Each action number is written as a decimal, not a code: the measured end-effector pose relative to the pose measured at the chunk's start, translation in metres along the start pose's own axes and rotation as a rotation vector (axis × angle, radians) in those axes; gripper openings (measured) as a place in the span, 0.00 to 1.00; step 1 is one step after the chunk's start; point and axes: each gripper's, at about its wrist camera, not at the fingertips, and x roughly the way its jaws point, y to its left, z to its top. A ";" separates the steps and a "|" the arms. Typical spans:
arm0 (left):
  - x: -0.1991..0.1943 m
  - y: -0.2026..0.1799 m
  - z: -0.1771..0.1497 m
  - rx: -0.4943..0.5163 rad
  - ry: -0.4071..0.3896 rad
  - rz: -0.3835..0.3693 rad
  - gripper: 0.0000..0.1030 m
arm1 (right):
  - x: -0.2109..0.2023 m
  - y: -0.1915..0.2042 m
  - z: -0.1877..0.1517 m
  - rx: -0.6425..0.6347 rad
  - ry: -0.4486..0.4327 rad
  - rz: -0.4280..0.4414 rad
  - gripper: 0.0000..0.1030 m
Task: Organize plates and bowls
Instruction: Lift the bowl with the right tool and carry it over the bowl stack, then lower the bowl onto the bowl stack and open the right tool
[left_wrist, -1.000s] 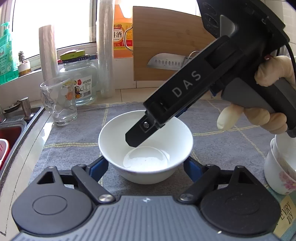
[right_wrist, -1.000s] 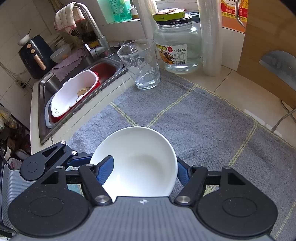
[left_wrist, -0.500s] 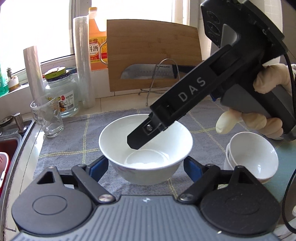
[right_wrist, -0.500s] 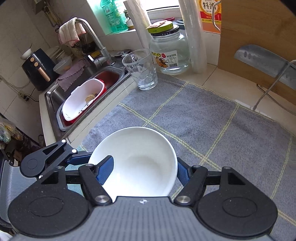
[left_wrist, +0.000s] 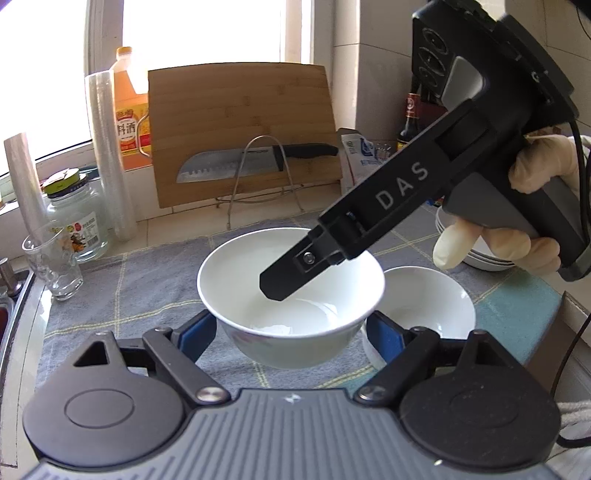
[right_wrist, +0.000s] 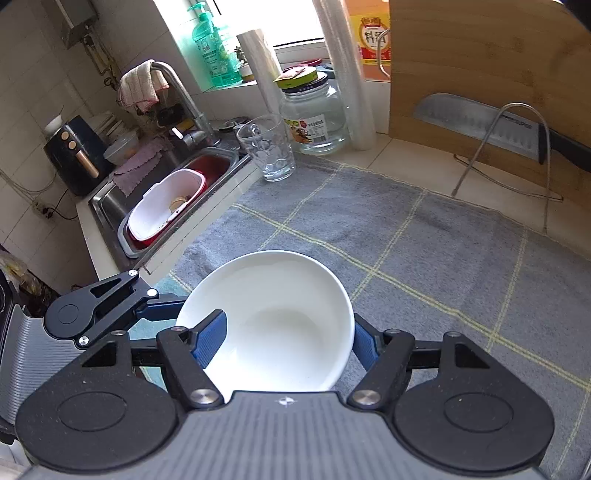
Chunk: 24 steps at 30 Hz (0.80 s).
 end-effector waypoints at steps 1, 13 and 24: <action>0.001 -0.004 0.001 0.010 -0.001 -0.013 0.85 | -0.005 -0.002 -0.004 0.007 -0.006 -0.009 0.74; 0.022 -0.046 0.010 0.090 0.014 -0.142 0.85 | -0.052 -0.034 -0.047 0.108 -0.055 -0.094 0.74; 0.043 -0.058 0.004 0.104 0.070 -0.181 0.85 | -0.051 -0.052 -0.069 0.145 -0.034 -0.122 0.74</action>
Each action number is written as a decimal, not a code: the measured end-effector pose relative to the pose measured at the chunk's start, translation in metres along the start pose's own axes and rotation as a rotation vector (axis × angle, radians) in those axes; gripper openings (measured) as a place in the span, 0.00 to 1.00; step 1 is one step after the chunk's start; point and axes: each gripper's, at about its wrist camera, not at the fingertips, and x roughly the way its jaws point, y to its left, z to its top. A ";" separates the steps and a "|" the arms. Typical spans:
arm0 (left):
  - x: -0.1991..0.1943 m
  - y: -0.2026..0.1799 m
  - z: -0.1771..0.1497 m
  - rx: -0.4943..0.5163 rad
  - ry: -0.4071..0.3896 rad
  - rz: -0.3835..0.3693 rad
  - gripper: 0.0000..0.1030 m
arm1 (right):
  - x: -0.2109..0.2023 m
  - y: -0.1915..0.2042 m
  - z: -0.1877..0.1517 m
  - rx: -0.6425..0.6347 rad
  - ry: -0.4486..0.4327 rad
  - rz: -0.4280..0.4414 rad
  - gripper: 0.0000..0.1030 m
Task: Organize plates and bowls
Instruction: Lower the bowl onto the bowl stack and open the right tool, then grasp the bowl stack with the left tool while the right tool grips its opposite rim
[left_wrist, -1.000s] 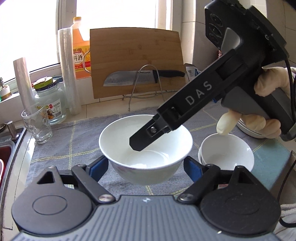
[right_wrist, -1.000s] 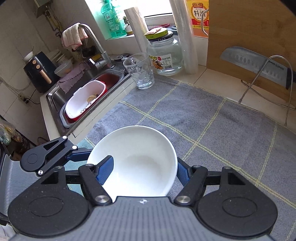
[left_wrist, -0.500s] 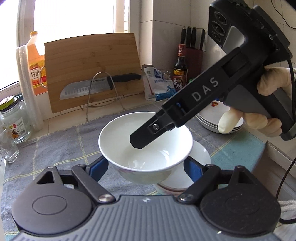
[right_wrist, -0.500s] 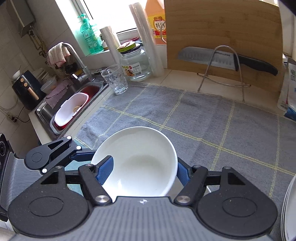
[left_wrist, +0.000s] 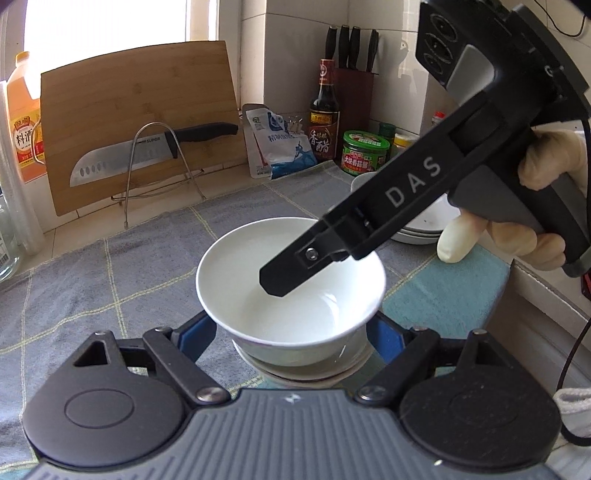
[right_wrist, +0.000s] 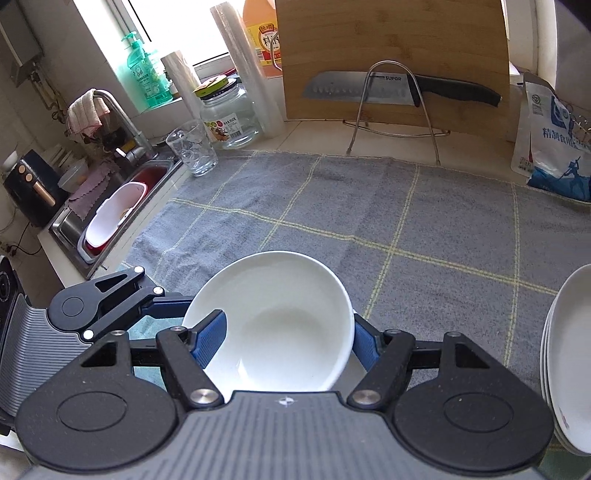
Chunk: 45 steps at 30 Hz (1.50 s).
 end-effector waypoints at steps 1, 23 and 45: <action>0.001 -0.002 -0.001 -0.002 0.005 -0.001 0.85 | 0.001 -0.001 -0.001 0.001 0.002 -0.002 0.74; 0.006 0.000 -0.005 0.005 0.025 -0.048 0.94 | -0.001 0.001 -0.004 -0.046 -0.026 -0.038 0.99; -0.019 0.025 -0.019 0.064 -0.018 -0.099 0.99 | -0.026 0.051 -0.017 -0.396 -0.133 -0.175 1.00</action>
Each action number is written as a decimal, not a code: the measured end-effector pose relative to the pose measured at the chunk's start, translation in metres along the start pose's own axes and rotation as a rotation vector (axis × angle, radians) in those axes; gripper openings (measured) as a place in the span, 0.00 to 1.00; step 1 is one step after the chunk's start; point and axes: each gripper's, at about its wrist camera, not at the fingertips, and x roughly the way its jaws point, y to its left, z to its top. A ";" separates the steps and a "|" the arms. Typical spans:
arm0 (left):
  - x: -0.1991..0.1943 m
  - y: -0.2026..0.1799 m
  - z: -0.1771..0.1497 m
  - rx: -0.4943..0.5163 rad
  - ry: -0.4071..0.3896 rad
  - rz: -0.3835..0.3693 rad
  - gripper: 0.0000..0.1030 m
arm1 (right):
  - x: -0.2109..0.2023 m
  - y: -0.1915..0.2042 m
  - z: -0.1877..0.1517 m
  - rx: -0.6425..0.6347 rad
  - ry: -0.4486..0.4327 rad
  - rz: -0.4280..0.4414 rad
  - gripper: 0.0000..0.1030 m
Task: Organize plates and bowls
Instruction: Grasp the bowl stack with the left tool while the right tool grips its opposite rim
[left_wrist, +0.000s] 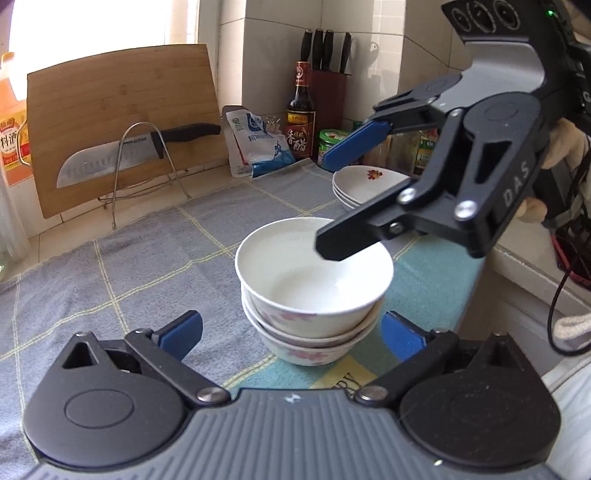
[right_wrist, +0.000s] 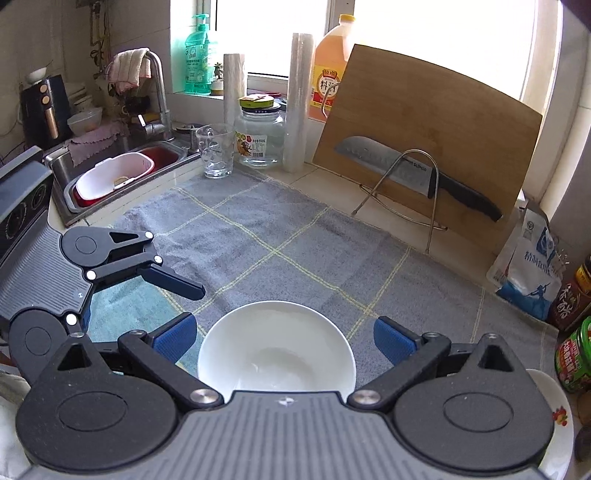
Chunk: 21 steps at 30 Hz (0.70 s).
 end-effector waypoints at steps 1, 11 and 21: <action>0.001 0.001 0.000 0.001 0.009 0.001 0.99 | -0.002 0.000 -0.002 -0.012 0.002 0.004 1.00; 0.011 0.009 -0.009 0.050 0.068 -0.012 0.99 | -0.004 0.010 -0.038 -0.132 0.112 -0.005 1.00; 0.042 0.009 -0.009 0.148 0.126 -0.057 0.99 | 0.045 -0.004 -0.077 -0.094 0.225 -0.005 1.00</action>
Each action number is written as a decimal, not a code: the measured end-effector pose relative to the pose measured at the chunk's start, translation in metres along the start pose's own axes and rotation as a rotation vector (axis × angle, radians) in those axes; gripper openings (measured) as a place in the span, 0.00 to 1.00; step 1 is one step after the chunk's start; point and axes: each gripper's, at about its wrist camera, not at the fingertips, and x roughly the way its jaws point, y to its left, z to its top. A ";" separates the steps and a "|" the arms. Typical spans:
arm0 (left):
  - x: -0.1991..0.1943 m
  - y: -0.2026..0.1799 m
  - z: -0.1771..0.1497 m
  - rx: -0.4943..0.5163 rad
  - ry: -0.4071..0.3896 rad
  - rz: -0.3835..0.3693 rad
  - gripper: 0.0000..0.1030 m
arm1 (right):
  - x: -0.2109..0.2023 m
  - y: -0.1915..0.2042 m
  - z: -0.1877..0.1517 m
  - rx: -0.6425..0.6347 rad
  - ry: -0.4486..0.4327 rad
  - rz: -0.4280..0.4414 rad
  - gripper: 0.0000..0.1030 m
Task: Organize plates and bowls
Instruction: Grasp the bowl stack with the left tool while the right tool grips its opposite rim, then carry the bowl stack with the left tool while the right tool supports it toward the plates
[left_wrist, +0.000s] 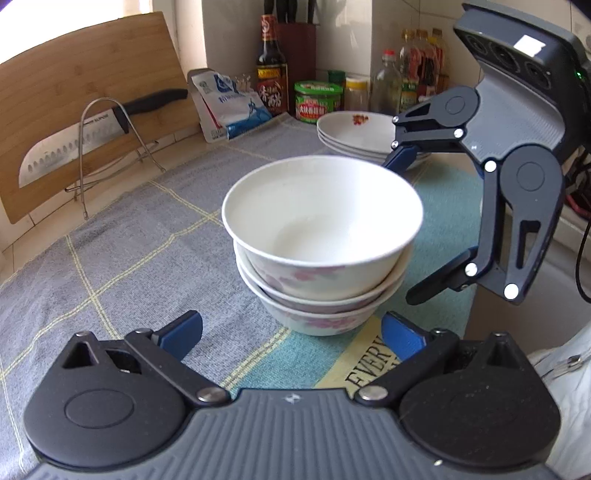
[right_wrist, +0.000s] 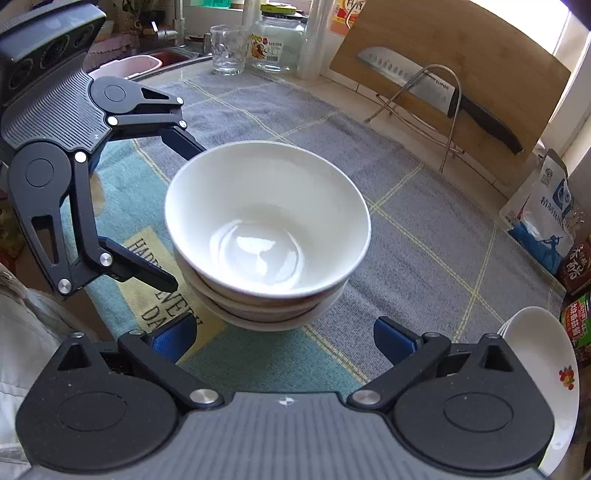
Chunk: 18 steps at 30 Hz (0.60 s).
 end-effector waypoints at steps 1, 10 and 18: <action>0.003 0.000 0.001 0.011 0.007 -0.007 0.99 | 0.003 -0.001 -0.001 0.003 -0.001 0.005 1.00; 0.016 0.009 0.015 0.069 0.053 -0.061 0.97 | 0.009 -0.007 0.000 -0.065 -0.037 0.085 1.00; 0.026 0.011 0.026 0.175 0.084 -0.136 0.96 | 0.014 -0.022 0.004 -0.087 -0.036 0.170 0.94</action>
